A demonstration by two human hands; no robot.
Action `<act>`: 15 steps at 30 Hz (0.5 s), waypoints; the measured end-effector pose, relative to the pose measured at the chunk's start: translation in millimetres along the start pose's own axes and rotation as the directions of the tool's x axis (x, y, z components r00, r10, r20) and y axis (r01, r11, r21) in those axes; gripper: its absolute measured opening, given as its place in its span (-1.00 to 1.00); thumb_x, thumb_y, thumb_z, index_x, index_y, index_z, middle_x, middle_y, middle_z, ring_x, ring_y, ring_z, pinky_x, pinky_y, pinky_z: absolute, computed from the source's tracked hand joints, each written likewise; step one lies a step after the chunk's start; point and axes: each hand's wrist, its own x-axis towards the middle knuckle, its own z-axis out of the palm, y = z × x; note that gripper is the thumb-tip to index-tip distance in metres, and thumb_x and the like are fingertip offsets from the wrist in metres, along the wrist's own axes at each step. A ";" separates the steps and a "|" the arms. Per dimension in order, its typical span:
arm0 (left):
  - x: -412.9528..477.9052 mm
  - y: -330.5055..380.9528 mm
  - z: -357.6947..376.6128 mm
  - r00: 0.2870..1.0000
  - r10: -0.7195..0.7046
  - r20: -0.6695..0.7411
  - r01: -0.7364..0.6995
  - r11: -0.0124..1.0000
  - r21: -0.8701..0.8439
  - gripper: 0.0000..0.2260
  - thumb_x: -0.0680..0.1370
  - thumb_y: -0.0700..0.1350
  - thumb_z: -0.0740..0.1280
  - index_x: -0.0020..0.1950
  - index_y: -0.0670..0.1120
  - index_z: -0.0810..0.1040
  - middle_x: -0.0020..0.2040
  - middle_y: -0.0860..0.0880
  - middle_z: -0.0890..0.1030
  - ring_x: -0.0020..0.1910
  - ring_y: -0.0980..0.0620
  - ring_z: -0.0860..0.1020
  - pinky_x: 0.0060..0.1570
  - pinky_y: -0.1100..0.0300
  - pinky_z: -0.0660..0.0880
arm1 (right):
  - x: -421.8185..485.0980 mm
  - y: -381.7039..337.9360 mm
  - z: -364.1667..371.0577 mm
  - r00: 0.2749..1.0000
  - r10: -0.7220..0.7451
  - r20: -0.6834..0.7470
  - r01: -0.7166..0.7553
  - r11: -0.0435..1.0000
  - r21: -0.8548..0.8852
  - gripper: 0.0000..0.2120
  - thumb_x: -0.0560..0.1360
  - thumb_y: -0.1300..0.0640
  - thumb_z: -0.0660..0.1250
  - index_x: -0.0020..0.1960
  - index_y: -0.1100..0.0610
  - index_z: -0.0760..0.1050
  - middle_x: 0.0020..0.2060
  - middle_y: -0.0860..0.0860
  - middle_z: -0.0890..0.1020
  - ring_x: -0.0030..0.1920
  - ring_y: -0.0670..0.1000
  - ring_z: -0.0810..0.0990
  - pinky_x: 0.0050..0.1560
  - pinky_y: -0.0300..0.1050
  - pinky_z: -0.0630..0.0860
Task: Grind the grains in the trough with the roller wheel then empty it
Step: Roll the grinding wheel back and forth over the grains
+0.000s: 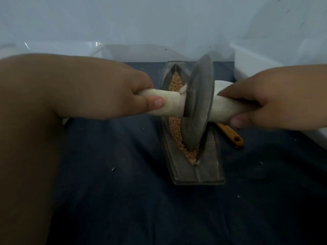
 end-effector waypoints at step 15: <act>56.1 -18.1 48.9 0.831 -0.060 -0.553 0.163 0.977 0.139 -0.56 0.63 0.19 -0.05 0.17 -0.01 0.50 0.06 -0.10 0.56 0.08 -0.20 0.47 0.15 -0.11 0.34 | 75.1 24.6 49.5 0.860 0.125 -0.495 -0.166 0.985 -0.039 -0.40 0.61 -0.19 0.06 0.55 0.08 0.13 0.37 0.17 0.44 0.30 0.24 0.43 0.24 0.15 0.38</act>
